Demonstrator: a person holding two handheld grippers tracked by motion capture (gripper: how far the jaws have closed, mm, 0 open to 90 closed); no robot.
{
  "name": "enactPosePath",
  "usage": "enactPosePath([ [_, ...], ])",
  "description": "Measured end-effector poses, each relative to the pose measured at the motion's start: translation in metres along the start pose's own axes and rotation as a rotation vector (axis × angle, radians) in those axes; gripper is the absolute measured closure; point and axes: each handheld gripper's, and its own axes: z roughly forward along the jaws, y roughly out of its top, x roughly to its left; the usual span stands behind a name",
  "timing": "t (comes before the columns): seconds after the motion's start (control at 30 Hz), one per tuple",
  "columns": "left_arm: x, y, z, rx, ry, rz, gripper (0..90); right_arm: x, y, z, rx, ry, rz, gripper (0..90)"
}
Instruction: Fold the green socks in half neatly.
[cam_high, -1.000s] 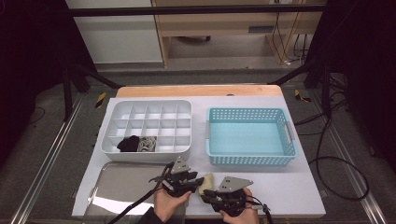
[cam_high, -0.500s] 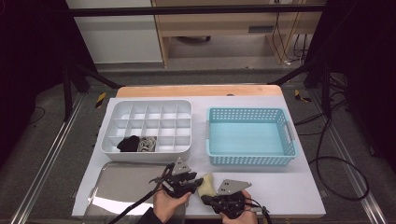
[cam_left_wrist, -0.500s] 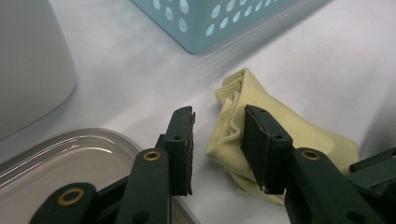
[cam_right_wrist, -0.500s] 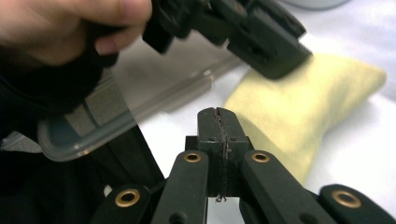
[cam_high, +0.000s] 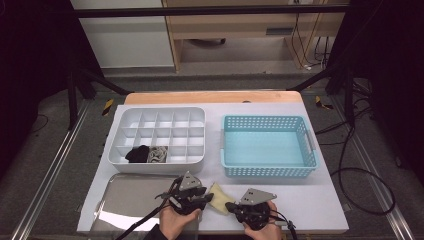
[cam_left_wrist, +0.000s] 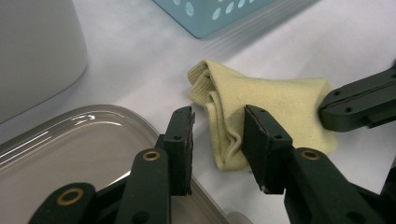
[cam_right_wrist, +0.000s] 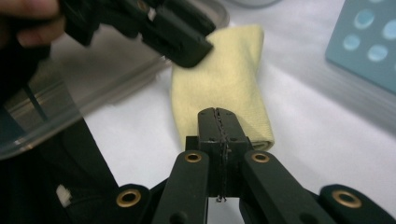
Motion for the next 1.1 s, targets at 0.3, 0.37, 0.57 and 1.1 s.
enactPosePath([
  [0.3, 0.001, -0.002, 0.000, -0.014, -0.008, -0.022, 61.6, 0.006, -0.004, 0.007, -0.004, 0.042, 0.013, 90.0],
  [0.37, 0.000, -0.003, -0.001, -0.011, -0.018, -0.026, 61.6, 0.004, -0.002, 0.005, -0.006, -0.005, 0.003, 90.0],
  [0.57, -0.002, -0.003, -0.001, -0.014, -0.019, -0.018, 58.3, -0.008, -0.005, 0.006, -0.045, -0.063, 0.024, 90.0],
  [1.1, 0.002, 0.000, 0.014, -0.003, -0.079, -0.086, 39.9, -0.012, -0.007, 0.007, -0.058, -0.067, 0.045, 90.0],
])
